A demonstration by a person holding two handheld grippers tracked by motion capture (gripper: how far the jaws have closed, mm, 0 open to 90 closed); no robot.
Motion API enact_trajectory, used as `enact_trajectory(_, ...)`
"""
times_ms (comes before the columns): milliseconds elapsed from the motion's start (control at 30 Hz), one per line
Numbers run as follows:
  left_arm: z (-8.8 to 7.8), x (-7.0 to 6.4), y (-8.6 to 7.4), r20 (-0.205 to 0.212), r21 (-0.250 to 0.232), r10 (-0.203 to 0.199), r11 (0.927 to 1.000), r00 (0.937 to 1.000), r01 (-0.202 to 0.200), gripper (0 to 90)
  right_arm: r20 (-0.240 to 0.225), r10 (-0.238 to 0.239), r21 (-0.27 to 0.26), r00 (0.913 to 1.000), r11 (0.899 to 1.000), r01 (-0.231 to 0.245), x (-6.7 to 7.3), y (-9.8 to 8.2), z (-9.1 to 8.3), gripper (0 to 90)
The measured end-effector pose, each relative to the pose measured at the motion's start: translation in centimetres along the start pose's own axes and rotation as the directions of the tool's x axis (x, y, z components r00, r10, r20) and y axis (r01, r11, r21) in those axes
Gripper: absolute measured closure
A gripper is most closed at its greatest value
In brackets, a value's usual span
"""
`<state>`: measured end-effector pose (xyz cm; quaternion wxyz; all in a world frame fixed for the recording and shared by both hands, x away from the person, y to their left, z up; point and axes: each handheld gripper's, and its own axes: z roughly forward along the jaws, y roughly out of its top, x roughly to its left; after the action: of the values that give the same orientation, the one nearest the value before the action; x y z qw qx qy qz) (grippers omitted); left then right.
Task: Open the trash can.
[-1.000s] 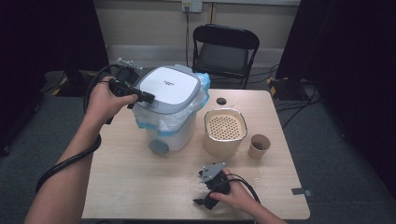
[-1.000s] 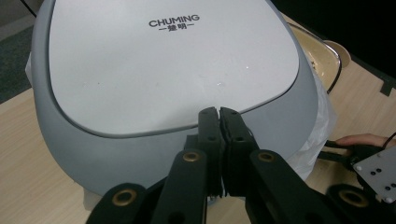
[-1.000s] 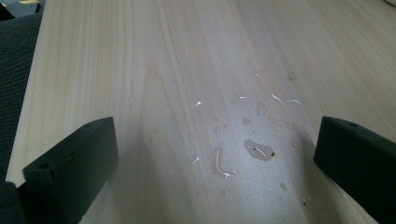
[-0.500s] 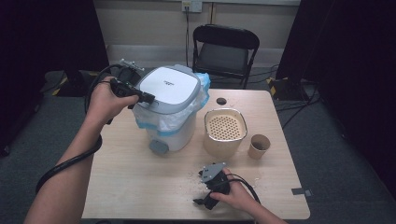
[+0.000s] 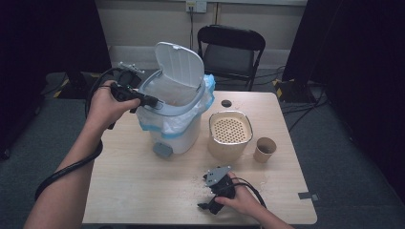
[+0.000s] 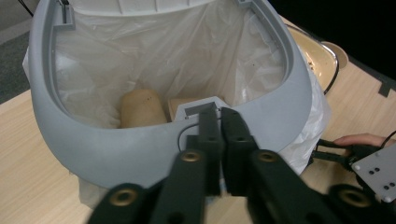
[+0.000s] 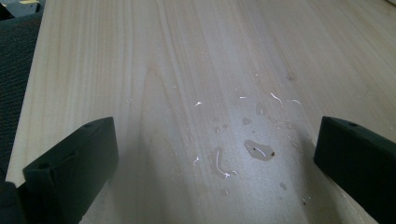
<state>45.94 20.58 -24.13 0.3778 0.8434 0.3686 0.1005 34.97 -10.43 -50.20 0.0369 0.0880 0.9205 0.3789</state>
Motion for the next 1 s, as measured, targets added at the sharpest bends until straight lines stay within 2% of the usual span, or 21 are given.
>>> enact_trajectory(167, -0.3, -0.3, -0.4, 0.011, -0.005, 0.006, 1.0, 0.9999, -0.006, 75.2, 0.001, 0.005, 0.001, 1.0, 1.0, -0.005, 0.0, 0.0, 0.0, 0.0)
enact_trajectory(200, -0.6, -0.4, -0.7, 0.028, -0.018, 0.005, 0.9998, 0.9996, -0.004, 73.5, 0.001, 0.007, 0.0, 1.0, 1.0, -0.007, 0.0, 0.0, 0.0, 0.0)
enact_trajectory(267, -0.8, -0.4, -0.9, 0.032, -0.028, 0.003, 0.9996, 0.9995, -0.002, 72.1, 0.001, 0.006, 0.0, 1.0, 1.0, -0.006, 0.0, 0.0, 0.0, 0.0)
enact_trajectory(300, -1.1, -0.5, -1.2, 0.037, -0.042, 0.018, 0.999, 0.9991, -0.016, 69.0, 0.001, 0.009, 0.001, 1.0, 1.0, -0.009, 0.1, 0.0, 0.0, 0.0)
enact_trajectory(333, -1.2, -0.6, -1.4, 0.038, -0.041, 0.03, 0.9987, 0.9988, -0.029, 67.1, 0.001, 0.009, 0.002, 1.0, 1.0, -0.009, 0.1, 0.0, 0.0, 0.0)
enact_trajectory(433, -1.2, -0.7, -1.9, 0.042, -0.045, 0.025, 0.9987, 0.9988, -0.023, 61.4, 0.003, 0.003, -0.002, 1.0, 1.0, -0.003, 0.0, 0.0, 0.0, 0.0)
enact_trajectory(467, -1.3, -0.7, -2.1, 0.037, -0.031, 0.02, 0.9993, 0.9991, -0.019, 61.4, 0.003, 0.003, -0.002, 1.0, 1.0, -0.003, 0.0, 0.0, 0.0, 0.0)
enact_trajectory(567, -1.1, -0.9, -3.1, 0.042, -0.046, 0.054, 0.9976, 0.9977, -0.052, 54.2, 0.003, 0.004, -0.002, 1.0, 1.0, -0.004, 0.0, 0.0, 0.0, 0.0)
enact_trajectory(733, -1.0, -0.9, -4.0, 0.053, -0.043, 0.051, 0.9979, 0.9973, -0.048, 48.0, 0.003, 0.001, -0.001, 1.0, 1.0, -0.001, 0.0, 0.0, 0.0, 0.0)
enact_trajectory(900, -0.7, -0.8, -5.1, 0.06, -0.045, 0.03, 0.9986, 0.9978, -0.027, 36.5, 0.003, 0.002, -0.001, 1.0, 1.0, -0.002, 0.0, 0.0, 0.0, 0.0)
enact_trajectory(933, -0.6, -0.8, -5.3, 0.061, -0.048, 0.023, 0.9986, 0.9979, -0.02, 36.5, 0.003, 0.002, -0.001, 1.0, 1.0, -0.002, 0.0, 0.0, 0.0, 0.0)
enact_trajectory(1000, -0.3, -0.9, -5.9, 0.066, -0.035, 0.022, 0.9992, 0.9975, -0.02, 32.4, 0.004, 0.003, -0.002, 1.0, 1.0, -0.003, 0.0, 0.0, 0.0, 0.0)
